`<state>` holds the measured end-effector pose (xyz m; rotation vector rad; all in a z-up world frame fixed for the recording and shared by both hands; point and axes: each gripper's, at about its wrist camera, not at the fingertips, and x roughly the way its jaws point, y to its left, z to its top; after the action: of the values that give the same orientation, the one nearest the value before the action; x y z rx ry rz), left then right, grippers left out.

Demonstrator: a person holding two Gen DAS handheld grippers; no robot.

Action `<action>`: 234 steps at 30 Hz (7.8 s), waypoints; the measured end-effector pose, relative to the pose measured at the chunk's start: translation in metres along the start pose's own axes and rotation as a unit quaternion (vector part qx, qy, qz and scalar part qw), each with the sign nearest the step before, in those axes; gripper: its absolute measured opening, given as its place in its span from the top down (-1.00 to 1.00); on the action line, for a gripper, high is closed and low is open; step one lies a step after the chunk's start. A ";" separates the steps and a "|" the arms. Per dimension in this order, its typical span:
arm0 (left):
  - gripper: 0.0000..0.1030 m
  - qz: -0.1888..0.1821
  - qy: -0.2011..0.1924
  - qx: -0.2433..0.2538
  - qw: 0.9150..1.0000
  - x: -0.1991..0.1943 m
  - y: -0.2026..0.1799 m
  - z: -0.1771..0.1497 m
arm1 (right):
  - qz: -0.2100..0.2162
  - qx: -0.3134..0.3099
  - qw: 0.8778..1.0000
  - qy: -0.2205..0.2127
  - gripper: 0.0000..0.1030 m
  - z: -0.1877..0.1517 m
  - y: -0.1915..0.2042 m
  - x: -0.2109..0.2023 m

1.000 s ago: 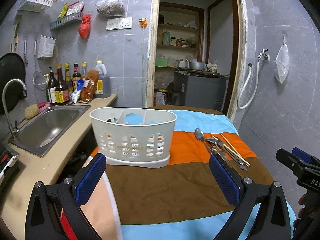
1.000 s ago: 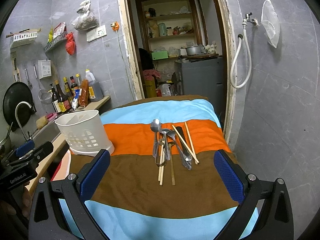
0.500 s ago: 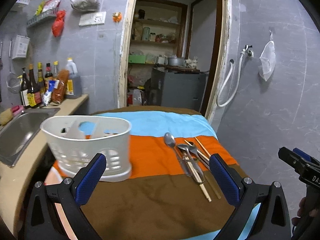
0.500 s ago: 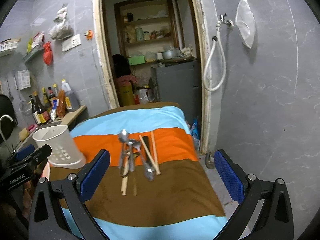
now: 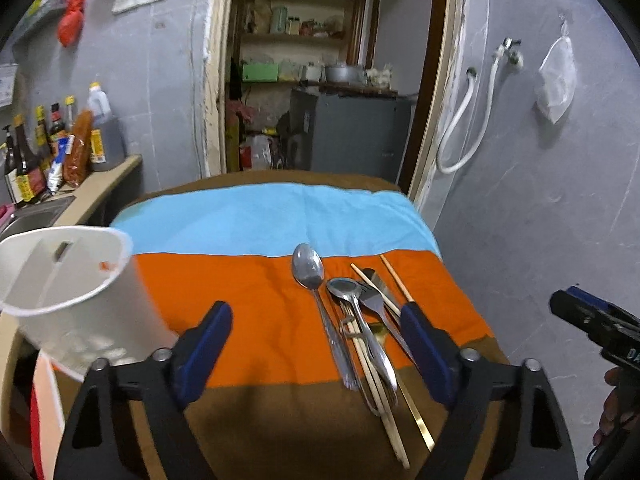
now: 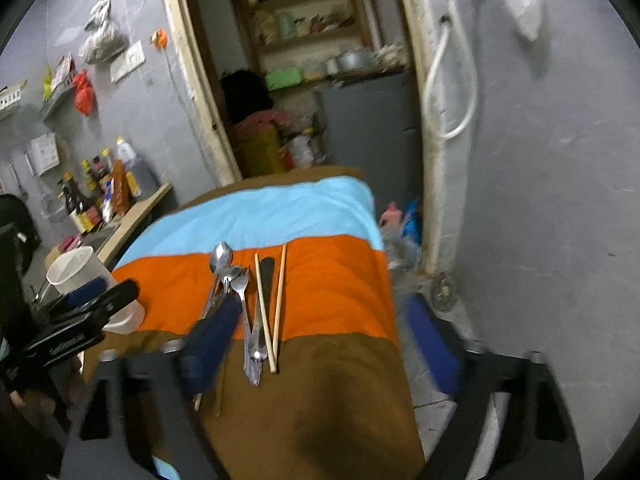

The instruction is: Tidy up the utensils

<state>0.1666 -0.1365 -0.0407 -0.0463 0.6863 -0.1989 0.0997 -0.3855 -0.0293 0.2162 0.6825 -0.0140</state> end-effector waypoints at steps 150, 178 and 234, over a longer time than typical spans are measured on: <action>-0.99 -0.037 -0.146 -0.005 0.989 -0.115 0.059 0.029 | 0.024 -0.026 0.980 -0.198 -0.96 0.037 0.100 -0.069; 0.22 -0.041 0.132 -0.035 0.990 0.076 0.000 -0.013 | 0.124 -0.006 0.991 0.049 -0.25 0.023 0.000 0.133; 0.66 -0.124 0.272 -0.105 0.948 0.128 0.025 0.001 | 0.118 -0.113 0.963 0.214 0.69 0.023 0.049 0.213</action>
<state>0.2683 -0.1371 -0.1229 -0.2919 1.2535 -0.3874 0.2833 -0.3302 -0.1360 0.0782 1.0778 0.3471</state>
